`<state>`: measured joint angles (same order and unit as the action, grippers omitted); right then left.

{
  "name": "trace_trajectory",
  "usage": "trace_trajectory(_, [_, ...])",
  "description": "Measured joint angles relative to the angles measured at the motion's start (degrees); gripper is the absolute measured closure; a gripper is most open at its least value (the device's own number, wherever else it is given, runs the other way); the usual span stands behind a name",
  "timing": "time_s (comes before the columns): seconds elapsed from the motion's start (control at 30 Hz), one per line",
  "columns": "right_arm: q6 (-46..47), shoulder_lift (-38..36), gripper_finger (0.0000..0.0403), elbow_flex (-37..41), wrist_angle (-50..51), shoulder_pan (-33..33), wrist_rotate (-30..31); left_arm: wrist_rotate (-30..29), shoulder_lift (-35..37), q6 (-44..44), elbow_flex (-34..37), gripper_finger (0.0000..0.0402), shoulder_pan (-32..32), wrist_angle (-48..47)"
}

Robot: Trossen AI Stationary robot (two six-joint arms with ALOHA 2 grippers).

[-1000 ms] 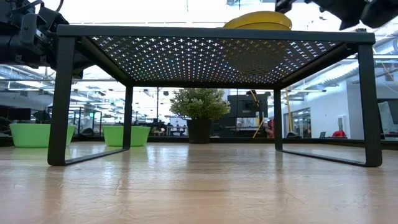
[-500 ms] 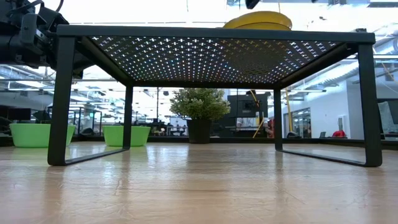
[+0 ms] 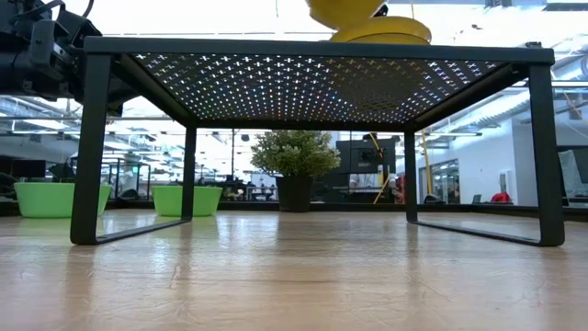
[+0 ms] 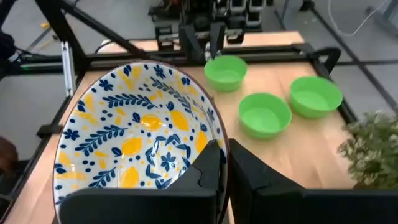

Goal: Pick & Place Mini bowls
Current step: Stack the white patterned bowl on top of the white patterned bowls on the shelf

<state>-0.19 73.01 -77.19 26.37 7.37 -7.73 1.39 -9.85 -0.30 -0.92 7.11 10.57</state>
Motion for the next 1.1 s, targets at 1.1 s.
trace_trajectory(1.1, [1.02,13.40,0.0399,-32.37,26.45,0.51,-0.03,0.00,0.00,0.00,0.01,0.0302,0.00,0.00])
